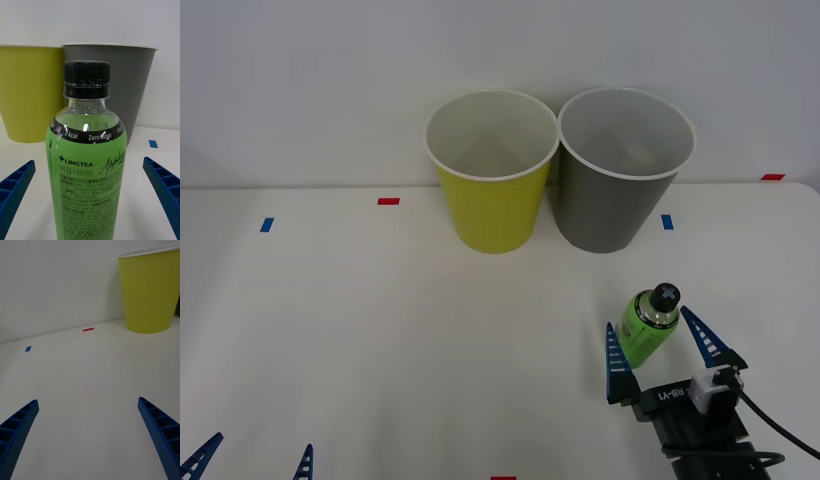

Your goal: Put cans in the gray bin and PET bottles in the light green bin.

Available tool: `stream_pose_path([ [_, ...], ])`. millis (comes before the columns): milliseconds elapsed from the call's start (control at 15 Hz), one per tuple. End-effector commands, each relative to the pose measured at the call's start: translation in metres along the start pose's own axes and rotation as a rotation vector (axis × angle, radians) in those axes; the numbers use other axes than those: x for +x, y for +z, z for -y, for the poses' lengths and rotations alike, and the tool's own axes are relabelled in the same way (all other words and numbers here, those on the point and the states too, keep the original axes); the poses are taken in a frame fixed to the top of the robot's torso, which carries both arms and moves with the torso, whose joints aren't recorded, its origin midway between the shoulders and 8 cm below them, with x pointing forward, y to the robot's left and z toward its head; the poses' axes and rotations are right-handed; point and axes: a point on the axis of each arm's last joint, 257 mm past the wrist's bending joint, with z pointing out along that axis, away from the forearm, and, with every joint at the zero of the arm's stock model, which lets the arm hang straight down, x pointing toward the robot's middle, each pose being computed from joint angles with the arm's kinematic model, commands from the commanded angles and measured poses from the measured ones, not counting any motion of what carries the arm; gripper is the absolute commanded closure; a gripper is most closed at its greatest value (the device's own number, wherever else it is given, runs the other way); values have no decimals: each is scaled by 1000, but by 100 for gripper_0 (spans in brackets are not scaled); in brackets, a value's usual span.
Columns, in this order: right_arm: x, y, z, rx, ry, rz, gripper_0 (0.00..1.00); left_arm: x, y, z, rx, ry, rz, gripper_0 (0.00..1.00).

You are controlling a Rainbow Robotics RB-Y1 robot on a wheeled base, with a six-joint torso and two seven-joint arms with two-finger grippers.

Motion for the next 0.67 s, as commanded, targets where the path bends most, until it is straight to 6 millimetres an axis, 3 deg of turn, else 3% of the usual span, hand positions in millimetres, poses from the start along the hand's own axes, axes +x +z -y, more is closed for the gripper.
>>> stream_pose_path([
  [67, -1, 8, 3, 2, 2, -2, 0, 0, 0, 0, 0, 0, 0, 9],
  [467, -3, 17, 4, -1, -1, -2, 0, 0, 0, 0, 0, 0, 0, 9],
  [533, -3, 18, 4, 0, 3, -1, 30, 0, 0, 0, 0, 0, 0, 9],
  [667, -3, 18, 5, 3, 18, -1, 63, 0, 0, 0, 0, 0, 0, 9],
])
